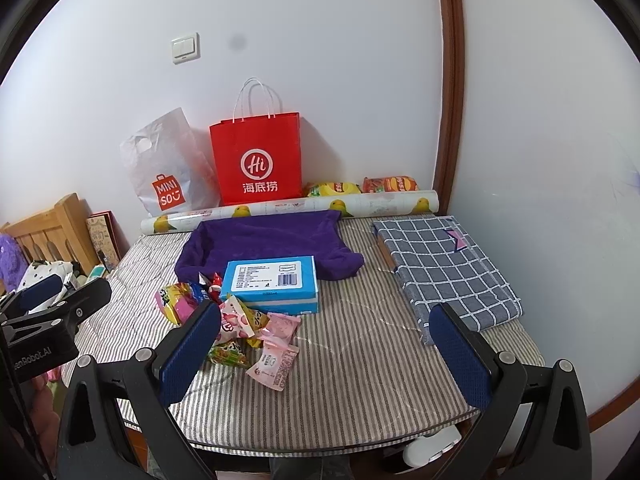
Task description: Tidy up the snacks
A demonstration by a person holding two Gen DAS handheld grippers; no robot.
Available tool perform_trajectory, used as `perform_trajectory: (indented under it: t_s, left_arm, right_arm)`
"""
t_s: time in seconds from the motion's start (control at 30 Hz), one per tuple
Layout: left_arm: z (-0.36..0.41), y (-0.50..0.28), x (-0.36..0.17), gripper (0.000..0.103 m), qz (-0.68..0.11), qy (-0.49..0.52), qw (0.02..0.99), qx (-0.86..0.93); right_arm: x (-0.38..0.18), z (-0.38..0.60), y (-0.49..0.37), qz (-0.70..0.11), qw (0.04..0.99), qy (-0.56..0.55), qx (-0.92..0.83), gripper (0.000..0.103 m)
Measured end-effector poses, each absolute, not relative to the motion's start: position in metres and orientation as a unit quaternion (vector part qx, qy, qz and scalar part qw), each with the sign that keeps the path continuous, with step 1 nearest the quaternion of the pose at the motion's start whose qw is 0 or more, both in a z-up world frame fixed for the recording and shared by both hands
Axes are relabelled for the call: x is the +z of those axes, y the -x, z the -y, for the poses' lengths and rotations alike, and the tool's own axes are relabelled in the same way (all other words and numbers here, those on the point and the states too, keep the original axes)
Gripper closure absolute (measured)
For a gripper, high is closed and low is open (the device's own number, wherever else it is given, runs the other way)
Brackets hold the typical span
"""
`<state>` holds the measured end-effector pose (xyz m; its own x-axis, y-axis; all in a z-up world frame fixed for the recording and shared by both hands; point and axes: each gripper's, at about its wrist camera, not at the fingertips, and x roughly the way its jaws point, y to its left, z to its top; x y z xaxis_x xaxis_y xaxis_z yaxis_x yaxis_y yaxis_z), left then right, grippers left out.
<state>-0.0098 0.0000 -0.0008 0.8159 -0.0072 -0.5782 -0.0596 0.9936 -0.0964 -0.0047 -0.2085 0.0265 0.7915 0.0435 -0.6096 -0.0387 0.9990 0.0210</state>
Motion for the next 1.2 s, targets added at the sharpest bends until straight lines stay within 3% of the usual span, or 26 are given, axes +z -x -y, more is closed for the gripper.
perform_trajectory:
  t_s: [0.4, 0.63, 0.7, 0.93, 1.2]
  left_arm:
    - [-0.007, -0.009, -0.018, 0.001, -0.323, 0.052, 0.945, 0.018]
    - [-0.032, -0.038, -0.05, 0.002, -0.366, 0.067, 0.928, 0.035]
    - [-0.039, -0.043, -0.06, 0.008, -0.374, 0.073, 0.924, 0.04]
    - [-0.067, -0.059, -0.099, 0.008, -0.404, 0.083, 0.909, 0.064]
    - [-0.079, -0.069, -0.123, 0.008, -0.426, 0.082, 0.899, 0.069]
  right_arm:
    - [0.015, 0.205, -0.013, -0.33, 0.942, -0.028, 0.054, 0.0]
    - [-0.028, 0.204, -0.041, -0.37, 0.927, -0.032, 0.054, 0.001]
    - [-0.05, 0.205, -0.052, -0.394, 0.917, -0.039, 0.058, 0.005]
    - [-0.122, 0.201, -0.08, -0.466, 0.881, -0.063, 0.062, 0.024]
    - [-0.161, 0.18, -0.099, -0.497, 0.861, -0.074, 0.077, 0.029]
